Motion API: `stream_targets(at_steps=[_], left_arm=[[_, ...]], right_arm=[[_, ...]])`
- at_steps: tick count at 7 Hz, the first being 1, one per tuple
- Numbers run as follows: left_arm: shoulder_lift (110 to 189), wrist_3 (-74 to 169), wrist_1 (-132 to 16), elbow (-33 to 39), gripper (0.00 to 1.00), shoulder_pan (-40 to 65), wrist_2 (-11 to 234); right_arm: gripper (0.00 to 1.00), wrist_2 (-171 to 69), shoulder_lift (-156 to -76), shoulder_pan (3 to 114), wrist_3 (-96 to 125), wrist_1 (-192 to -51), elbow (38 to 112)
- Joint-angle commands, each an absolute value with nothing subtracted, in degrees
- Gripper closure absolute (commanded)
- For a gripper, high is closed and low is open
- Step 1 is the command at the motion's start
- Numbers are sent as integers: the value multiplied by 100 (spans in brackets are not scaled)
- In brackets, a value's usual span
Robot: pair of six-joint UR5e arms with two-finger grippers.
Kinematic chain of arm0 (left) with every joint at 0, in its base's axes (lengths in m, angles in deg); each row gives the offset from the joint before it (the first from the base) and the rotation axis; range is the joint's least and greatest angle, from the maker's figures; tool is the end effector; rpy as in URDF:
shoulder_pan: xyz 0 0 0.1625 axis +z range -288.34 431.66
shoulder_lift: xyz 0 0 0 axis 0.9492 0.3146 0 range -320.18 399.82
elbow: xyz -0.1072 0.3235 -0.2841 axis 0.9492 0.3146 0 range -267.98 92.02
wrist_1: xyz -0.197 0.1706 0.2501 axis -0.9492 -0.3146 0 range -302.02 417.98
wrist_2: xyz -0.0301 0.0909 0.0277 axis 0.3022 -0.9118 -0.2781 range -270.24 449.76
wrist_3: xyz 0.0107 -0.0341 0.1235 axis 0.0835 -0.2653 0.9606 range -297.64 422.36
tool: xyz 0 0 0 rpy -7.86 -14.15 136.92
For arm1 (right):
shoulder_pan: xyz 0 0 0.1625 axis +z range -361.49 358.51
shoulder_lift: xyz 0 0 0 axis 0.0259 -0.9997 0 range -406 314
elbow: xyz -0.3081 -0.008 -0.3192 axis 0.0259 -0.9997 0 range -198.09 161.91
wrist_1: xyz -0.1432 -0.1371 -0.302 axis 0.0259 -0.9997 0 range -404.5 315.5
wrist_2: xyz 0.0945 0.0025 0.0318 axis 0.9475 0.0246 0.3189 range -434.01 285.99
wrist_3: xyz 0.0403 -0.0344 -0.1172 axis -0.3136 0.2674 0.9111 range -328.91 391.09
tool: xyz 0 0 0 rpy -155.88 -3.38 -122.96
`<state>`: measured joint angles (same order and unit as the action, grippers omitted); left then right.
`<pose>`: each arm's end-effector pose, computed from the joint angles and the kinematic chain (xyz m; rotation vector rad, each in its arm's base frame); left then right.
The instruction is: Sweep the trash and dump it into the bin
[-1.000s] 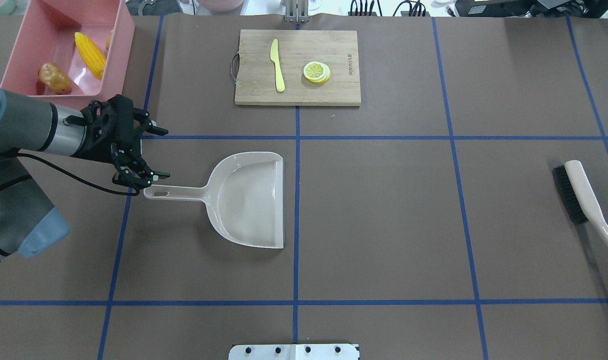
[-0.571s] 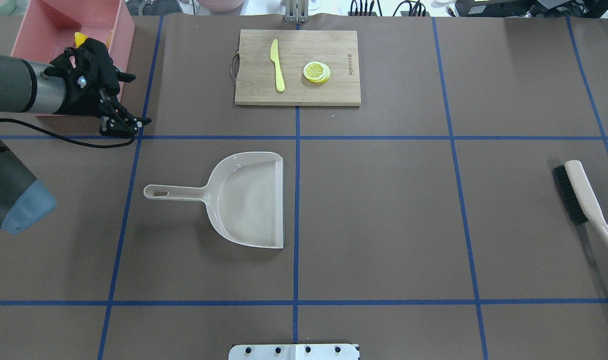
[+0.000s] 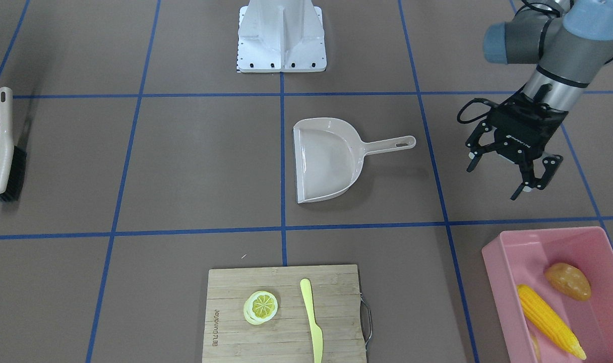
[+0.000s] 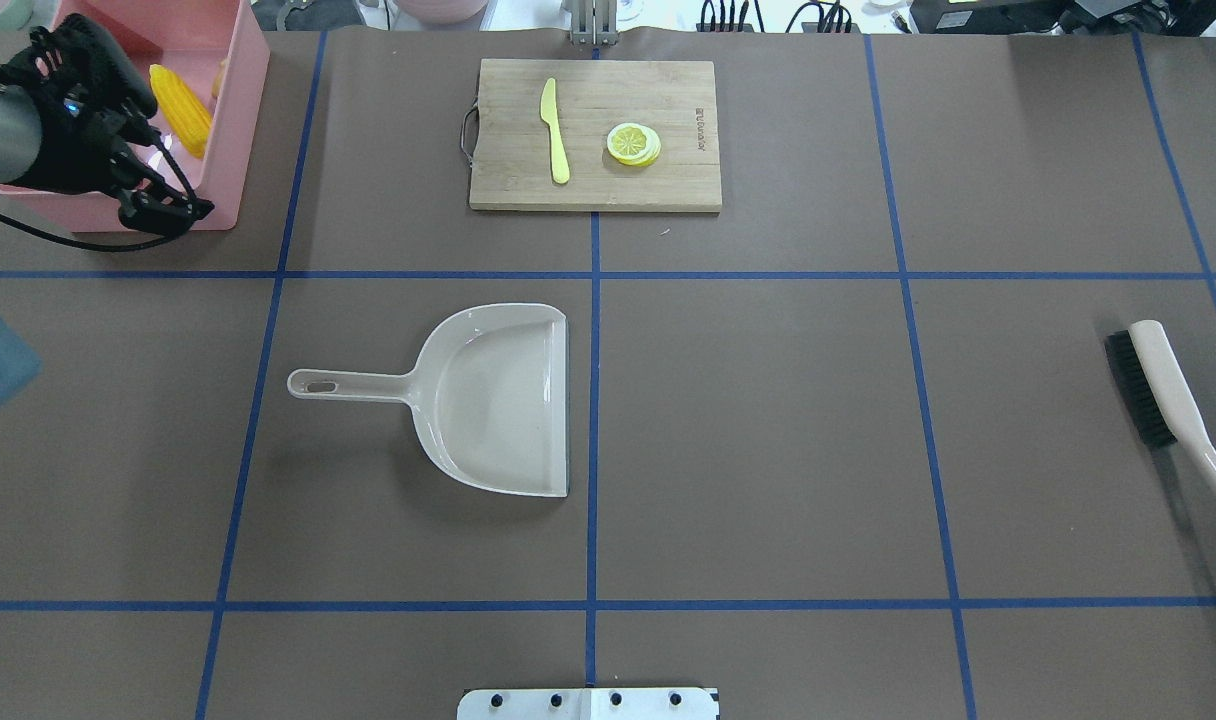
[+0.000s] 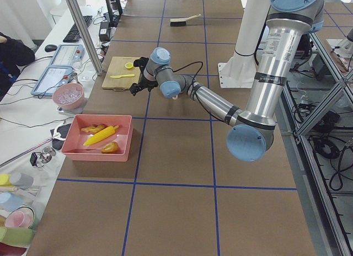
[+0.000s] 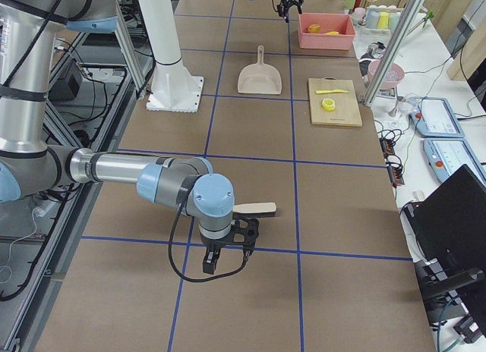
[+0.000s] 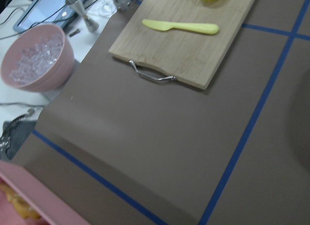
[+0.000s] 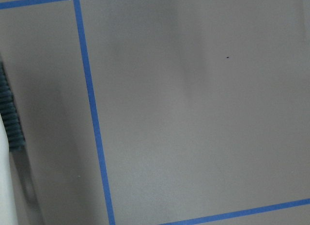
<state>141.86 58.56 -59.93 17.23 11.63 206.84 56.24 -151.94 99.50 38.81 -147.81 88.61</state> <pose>0.2060 -0.5068 0.4263 0.7904 0.7026 0.6415 0.1045 -0.2750 0.7022 -0.0934 -0.7248 0.1313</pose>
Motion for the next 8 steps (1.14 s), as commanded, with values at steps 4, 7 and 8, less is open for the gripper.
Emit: stream_targets(at_steps=[4, 7, 8], left_arm=[[13249, 5770, -4485, 1627, 2, -1083, 23126], [12046, 5796, -4494, 1731, 2, -2147, 23170], [11928, 6058, -4476, 1557, 2, -2211, 23161]], right_arm=[[0, 5206, -15209, 9959, 3909, -14752, 8984], [0, 5194, -15174, 9959, 3918, -14734, 8949], [0, 5185, -15156, 9959, 3909, -14708, 8949]])
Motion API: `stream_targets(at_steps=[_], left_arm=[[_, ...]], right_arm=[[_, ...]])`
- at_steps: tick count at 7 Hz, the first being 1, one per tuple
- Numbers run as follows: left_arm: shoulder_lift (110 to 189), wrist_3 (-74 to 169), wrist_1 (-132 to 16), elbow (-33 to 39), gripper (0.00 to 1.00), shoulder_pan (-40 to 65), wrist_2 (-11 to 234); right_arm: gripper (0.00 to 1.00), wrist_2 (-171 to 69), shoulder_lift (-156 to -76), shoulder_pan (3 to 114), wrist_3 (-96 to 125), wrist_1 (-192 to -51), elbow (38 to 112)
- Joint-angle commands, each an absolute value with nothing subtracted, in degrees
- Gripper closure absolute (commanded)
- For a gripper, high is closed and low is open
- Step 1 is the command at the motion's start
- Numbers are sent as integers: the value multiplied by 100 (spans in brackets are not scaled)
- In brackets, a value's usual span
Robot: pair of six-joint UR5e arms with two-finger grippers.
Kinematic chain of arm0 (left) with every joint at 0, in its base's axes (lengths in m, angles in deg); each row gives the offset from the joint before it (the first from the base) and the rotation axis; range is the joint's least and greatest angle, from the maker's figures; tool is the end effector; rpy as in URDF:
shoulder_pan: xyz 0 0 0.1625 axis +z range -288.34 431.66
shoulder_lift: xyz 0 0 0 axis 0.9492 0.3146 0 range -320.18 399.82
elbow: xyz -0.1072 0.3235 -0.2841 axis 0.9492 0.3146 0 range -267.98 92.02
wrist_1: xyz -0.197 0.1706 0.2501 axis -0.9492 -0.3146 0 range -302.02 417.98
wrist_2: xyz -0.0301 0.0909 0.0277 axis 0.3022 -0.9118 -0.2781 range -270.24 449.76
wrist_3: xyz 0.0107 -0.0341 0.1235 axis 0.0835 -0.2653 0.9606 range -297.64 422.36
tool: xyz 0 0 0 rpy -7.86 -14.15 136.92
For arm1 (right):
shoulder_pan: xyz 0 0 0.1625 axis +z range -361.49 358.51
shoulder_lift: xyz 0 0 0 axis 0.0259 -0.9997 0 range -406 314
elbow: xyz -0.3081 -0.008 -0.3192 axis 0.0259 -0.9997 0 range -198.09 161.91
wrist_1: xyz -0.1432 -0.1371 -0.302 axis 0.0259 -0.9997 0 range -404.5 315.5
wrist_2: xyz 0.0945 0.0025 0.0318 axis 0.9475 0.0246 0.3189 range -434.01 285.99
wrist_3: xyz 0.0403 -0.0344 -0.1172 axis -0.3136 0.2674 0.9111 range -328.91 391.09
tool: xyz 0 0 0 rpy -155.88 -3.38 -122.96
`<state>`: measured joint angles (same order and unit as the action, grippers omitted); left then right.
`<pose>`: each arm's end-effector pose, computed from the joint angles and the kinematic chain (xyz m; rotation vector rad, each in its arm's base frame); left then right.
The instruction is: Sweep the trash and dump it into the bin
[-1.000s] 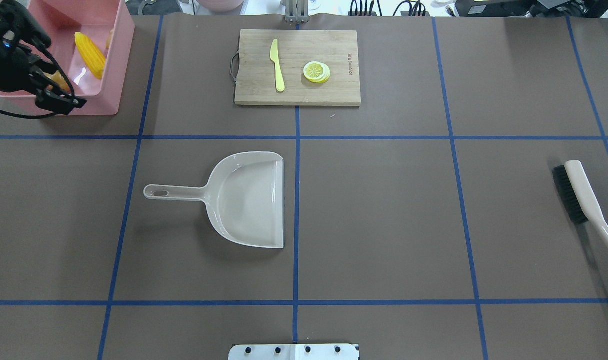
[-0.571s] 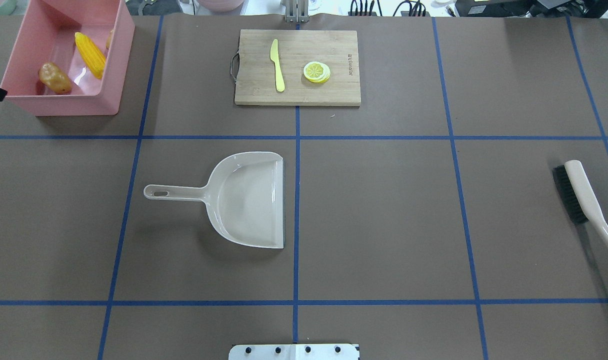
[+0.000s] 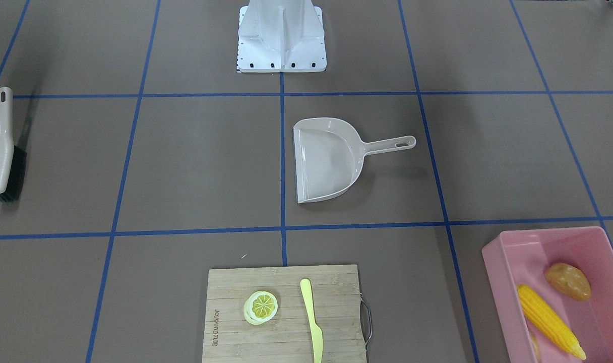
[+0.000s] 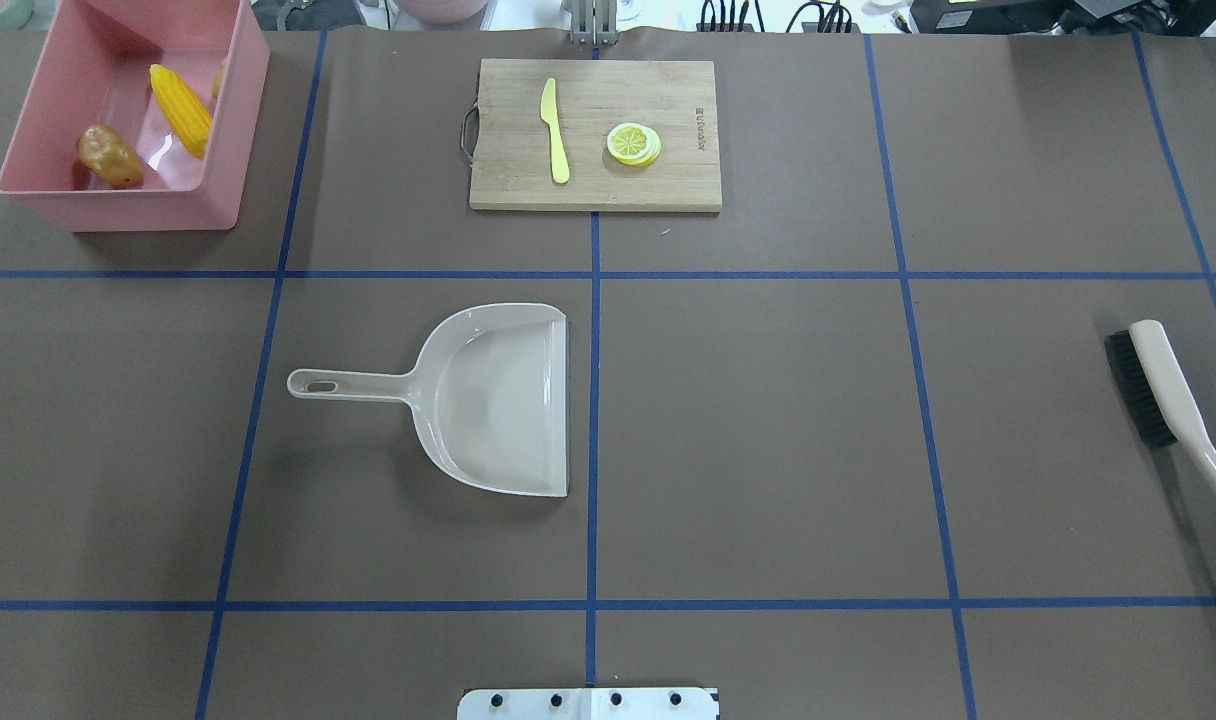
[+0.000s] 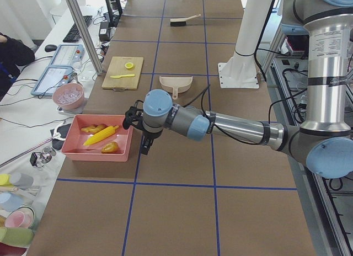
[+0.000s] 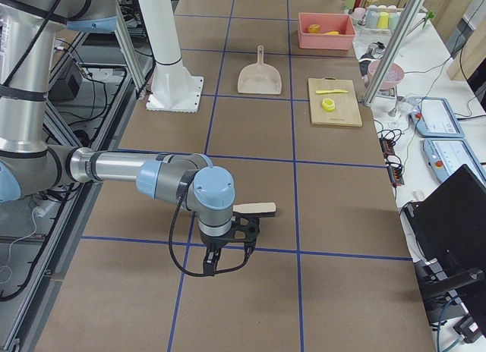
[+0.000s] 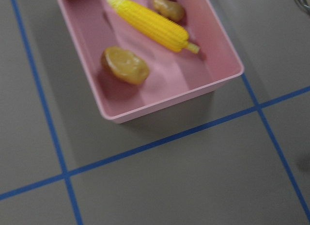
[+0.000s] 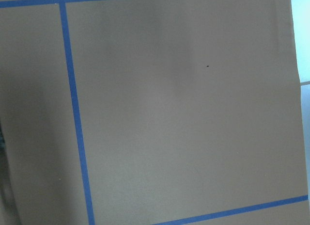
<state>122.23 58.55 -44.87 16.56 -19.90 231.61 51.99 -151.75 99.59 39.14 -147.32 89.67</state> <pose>-0.0429 -0.3943 0.6026 0.3038 0.9010 0.0698 0.1130 -0.2770 0.6987 -0.0757 -0.6482 0.1101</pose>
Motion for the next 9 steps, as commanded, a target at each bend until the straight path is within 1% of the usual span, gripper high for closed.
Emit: stream_targets(at_steps=[1, 3, 4, 6, 8, 9], left_arm=[[11823, 6173, -4441, 1495, 2, -2211, 23144], [11716, 6174, -4432, 1285, 2, -2168, 23073], [11786, 6174, -4406, 1013, 2, -2124, 22873], [11813, 6183, -3838, 1037, 2, -2054, 22766], [11813, 6183, -3730, 1046, 2, -1861, 22774], [11813, 6183, -3625, 1098, 2, -1903, 22775]], right_arm=[[0, 5185, -15156, 9950, 3874, -14464, 8766], [0, 5237, -15156, 9950, 3891, -13211, 8073], [0, 5264, -15156, 9933, 3883, -12935, 8000], [0, 5282, -15104, 9653, 3796, -12932, 8008], [0, 5588, -14919, 9337, 3060, -12976, 8061], [0, 5615, -14919, 9291, 3039, -12976, 8087]])
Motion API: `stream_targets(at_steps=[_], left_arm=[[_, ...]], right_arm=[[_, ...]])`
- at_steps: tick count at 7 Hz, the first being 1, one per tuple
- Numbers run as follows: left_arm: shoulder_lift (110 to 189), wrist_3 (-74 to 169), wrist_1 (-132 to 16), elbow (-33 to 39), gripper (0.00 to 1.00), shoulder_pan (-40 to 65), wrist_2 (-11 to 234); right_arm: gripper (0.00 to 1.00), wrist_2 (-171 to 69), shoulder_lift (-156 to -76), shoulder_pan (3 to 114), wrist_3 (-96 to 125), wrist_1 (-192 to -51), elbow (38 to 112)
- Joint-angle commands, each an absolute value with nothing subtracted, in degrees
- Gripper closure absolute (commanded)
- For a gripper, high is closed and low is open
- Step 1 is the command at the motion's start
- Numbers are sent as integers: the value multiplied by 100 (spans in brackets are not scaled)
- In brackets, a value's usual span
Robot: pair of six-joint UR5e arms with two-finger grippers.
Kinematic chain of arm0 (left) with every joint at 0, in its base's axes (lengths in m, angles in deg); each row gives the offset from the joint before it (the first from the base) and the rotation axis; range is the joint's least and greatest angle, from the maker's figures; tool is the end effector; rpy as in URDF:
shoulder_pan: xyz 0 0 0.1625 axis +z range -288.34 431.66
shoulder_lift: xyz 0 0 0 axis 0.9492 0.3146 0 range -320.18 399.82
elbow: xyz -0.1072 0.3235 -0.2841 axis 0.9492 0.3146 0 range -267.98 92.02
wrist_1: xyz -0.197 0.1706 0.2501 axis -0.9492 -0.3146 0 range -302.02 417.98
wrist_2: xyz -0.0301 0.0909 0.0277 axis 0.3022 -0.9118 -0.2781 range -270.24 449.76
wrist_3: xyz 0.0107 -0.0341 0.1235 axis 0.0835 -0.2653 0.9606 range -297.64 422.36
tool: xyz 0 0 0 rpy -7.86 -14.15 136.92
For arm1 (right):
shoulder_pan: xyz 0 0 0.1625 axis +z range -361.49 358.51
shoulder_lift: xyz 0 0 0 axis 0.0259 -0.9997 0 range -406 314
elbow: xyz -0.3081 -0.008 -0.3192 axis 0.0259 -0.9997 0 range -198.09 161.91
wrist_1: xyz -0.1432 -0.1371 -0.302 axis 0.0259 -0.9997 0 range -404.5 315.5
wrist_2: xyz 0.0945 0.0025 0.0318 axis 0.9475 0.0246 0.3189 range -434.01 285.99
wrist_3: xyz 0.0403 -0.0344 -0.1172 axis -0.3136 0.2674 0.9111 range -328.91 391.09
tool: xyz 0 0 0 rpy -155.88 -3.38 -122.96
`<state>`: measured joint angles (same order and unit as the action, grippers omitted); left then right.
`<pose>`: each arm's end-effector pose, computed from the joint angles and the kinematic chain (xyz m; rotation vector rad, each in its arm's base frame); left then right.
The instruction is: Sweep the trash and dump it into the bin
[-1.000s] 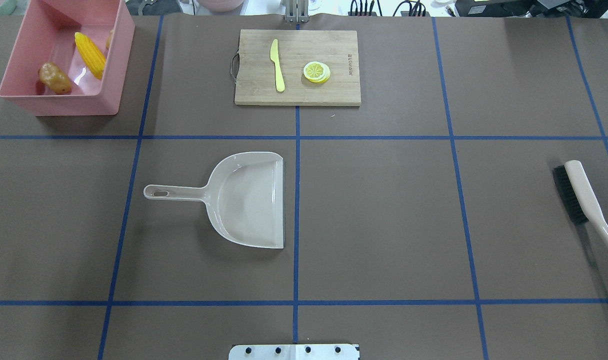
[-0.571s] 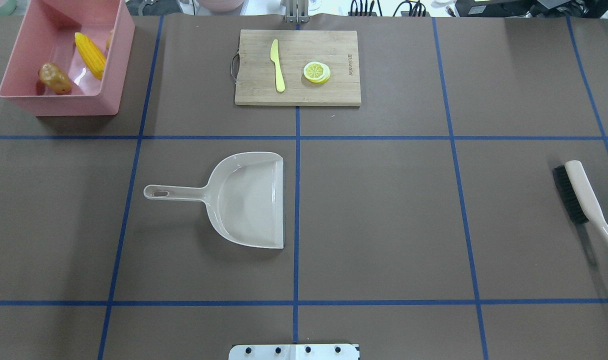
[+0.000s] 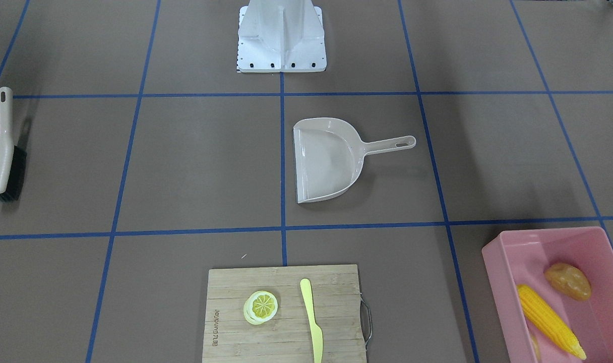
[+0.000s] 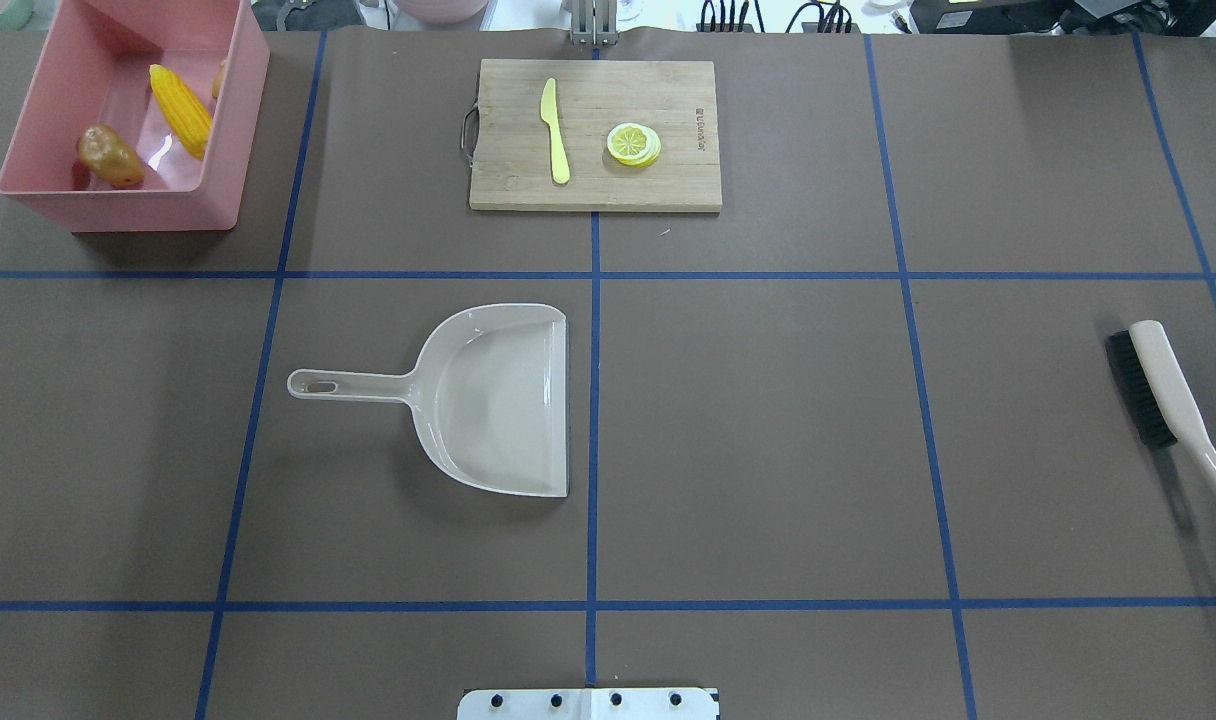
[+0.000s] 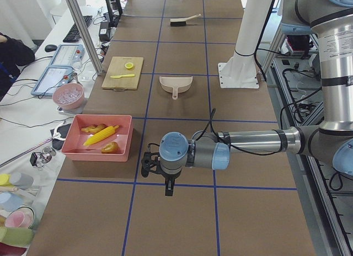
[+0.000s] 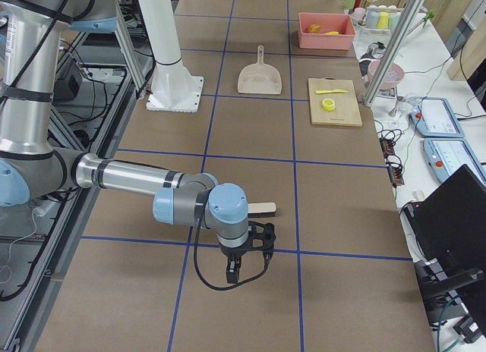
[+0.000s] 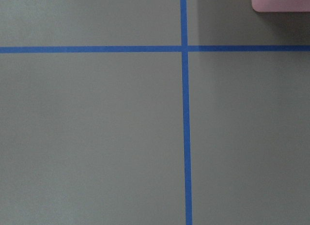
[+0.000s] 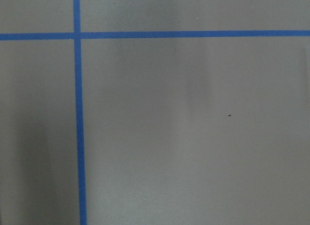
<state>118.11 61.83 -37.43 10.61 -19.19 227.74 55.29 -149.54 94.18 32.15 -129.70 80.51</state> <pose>-0.0429 -0.3476 0.6972 0.0401 0.8372 -0.0059 0.0842 -0.3234 0.7226 0.0380 -0.6850 0.0779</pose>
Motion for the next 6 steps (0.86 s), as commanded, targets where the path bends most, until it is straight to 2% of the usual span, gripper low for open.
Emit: stream_targets(at_steps=[1, 4, 6], left_arm=[[11813, 6175, -3641, 1107, 2, -1913, 22783], [11945, 6201, -3518, 1090, 2, -1860, 22775], [11936, 7347, -2898, 1134, 2, -1938, 22722]], right_arm=[[0, 5694, -14919, 9169, 3013, -13002, 8183], [0, 5844, -14954, 8887, 3030, -13002, 8455], [0, 5853, -14971, 8869, 3030, -12994, 8483]])
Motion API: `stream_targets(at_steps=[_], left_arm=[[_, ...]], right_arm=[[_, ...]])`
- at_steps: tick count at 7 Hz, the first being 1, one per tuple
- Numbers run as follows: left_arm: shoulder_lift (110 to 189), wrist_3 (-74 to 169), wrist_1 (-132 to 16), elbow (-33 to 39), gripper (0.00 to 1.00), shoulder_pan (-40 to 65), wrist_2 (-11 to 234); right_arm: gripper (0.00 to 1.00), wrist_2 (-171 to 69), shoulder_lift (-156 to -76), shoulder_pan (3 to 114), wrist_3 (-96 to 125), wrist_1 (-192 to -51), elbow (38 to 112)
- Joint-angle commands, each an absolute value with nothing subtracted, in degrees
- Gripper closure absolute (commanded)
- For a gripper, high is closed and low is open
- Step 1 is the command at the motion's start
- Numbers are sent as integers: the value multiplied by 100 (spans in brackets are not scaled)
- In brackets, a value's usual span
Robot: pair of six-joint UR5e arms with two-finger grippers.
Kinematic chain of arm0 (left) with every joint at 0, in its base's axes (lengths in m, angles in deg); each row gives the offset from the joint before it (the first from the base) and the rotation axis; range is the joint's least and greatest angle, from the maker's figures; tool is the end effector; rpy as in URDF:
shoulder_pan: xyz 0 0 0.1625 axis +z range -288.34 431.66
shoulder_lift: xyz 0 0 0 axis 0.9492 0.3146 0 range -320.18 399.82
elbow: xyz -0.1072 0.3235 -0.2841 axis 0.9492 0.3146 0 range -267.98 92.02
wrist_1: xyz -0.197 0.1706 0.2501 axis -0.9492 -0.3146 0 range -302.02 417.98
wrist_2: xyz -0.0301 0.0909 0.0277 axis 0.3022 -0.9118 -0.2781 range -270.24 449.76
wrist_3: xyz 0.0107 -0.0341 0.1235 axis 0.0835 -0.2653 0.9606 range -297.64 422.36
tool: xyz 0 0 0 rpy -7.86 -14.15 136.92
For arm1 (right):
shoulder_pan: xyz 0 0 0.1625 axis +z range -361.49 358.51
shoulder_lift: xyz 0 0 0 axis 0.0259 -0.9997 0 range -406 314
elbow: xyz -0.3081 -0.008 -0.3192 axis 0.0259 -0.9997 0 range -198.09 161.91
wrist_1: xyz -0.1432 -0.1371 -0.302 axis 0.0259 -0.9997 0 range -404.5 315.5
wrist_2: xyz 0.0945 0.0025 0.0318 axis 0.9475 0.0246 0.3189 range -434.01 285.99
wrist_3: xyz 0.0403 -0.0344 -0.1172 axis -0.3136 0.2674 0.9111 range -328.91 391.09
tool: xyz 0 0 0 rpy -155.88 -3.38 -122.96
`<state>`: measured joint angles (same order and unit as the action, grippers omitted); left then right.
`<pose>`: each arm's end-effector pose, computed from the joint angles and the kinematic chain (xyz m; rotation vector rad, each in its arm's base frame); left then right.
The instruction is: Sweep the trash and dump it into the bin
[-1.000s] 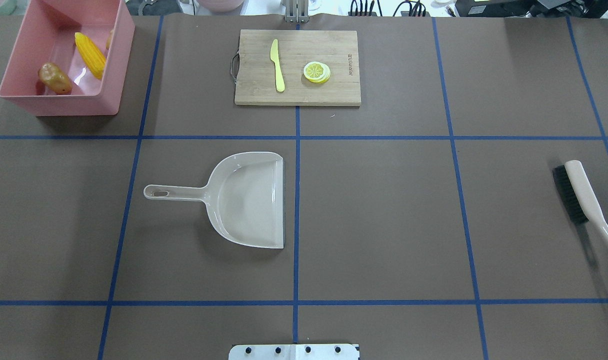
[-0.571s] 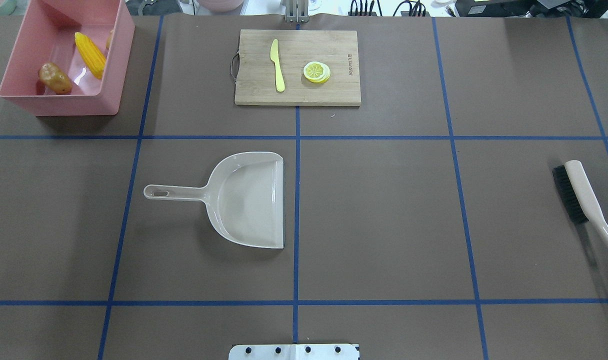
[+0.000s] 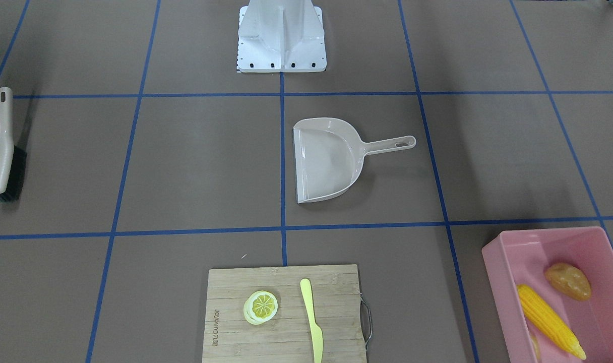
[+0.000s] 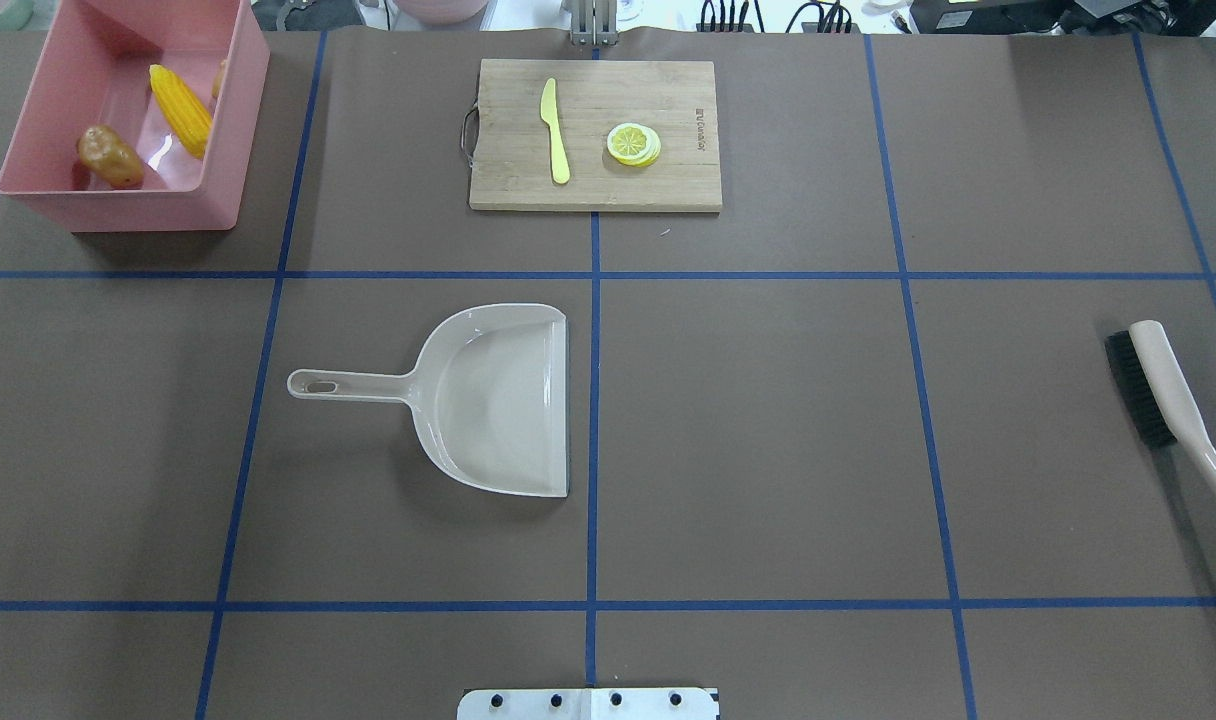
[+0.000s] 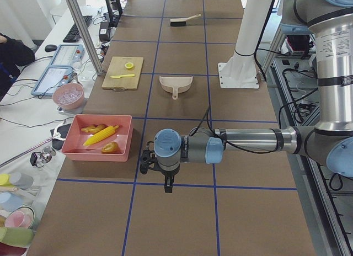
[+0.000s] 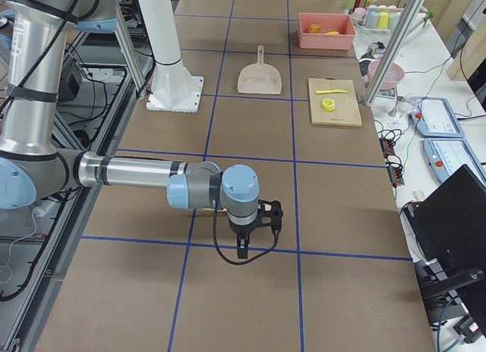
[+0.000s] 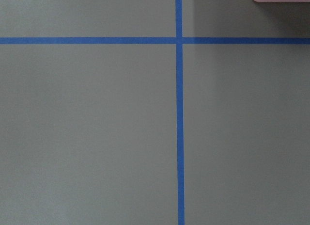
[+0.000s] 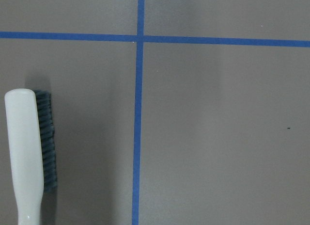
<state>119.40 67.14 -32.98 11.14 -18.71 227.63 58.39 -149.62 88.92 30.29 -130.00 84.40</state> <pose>-0.0402 -0.3543 0.6933 0.0321 0.8351 0.0700 0.0490 -0.3360 0.6893 0.0537 -0.7399 -0.0018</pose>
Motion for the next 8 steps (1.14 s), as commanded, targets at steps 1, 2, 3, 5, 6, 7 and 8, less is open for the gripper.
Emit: stream_targets(at_steps=[1, 2, 3, 5, 6, 7, 8], left_arm=[[11936, 7361, -2851, 1047, 2, -1930, 22443], [11927, 7370, -2920, 898, 2, -1930, 22362], [11901, 7370, -2912, 879, 2, -1930, 22353], [11936, 7370, -2903, 888, 2, -1930, 22344], [11927, 7361, -2903, 905, 2, -1930, 22353], [11918, 7361, -2903, 914, 2, -1939, 22353], [11927, 7361, -2912, 931, 2, -1948, 22353]], right_arm=[[0, 5844, -14980, 8860, 3048, -12993, 8483], [0, 5835, -14980, 8860, 3057, -12993, 8474], [0, 5827, -14980, 8860, 3100, -12985, 8474], [0, 5827, -14989, 8860, 3101, -12976, 8474], [0, 5835, -14989, 8860, 3101, -12958, 8492], [0, 5835, -14989, 8860, 3101, -12958, 8483], [0, 5827, -14998, 8860, 3101, -12967, 8483]])
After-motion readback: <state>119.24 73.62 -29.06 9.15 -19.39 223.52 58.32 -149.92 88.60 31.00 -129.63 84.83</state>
